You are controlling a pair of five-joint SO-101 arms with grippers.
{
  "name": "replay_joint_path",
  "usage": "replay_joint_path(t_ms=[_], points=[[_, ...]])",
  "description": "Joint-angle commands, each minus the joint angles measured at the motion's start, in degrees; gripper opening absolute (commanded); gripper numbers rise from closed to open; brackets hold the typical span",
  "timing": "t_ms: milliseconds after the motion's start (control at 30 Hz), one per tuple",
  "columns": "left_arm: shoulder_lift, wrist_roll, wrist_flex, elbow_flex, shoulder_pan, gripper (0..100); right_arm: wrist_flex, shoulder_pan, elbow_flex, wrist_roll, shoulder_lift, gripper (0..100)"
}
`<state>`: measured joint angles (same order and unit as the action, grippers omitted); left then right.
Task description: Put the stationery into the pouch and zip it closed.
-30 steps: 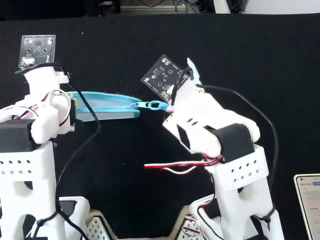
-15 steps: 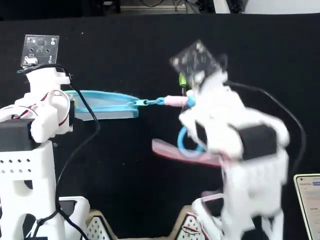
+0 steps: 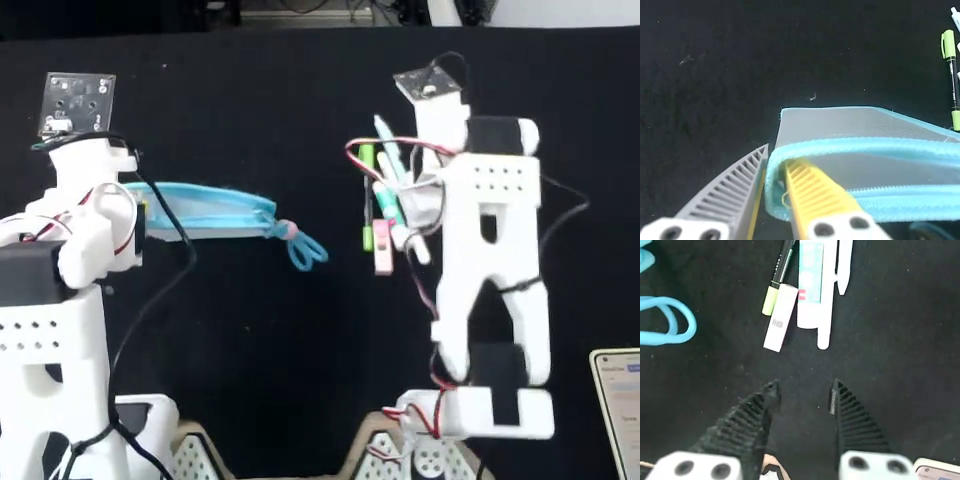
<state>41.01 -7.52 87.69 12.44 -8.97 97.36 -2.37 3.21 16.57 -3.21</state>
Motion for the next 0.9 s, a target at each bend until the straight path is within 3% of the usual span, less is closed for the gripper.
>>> replay_joint_path(t_ms=[0, 333, 467, 867], points=[[0.00, 0.18, 0.00, 1.63, -0.13, 3, -3.60, -0.09, 2.24, -0.53, 3.03, 15.6], [0.00, 0.00, 0.18, 4.44, -0.57, 3, -22.68, 9.41, -14.37, -8.70, 5.67, 15.5], [0.00, -0.09, 0.09, 5.67, -0.57, 3, -30.86, 9.76, -19.47, -10.64, 5.67, 15.5], [0.00, 0.18, 0.09, 5.49, -0.57, 3, -35.69, 7.38, -22.46, -10.37, 9.71, 15.5]])
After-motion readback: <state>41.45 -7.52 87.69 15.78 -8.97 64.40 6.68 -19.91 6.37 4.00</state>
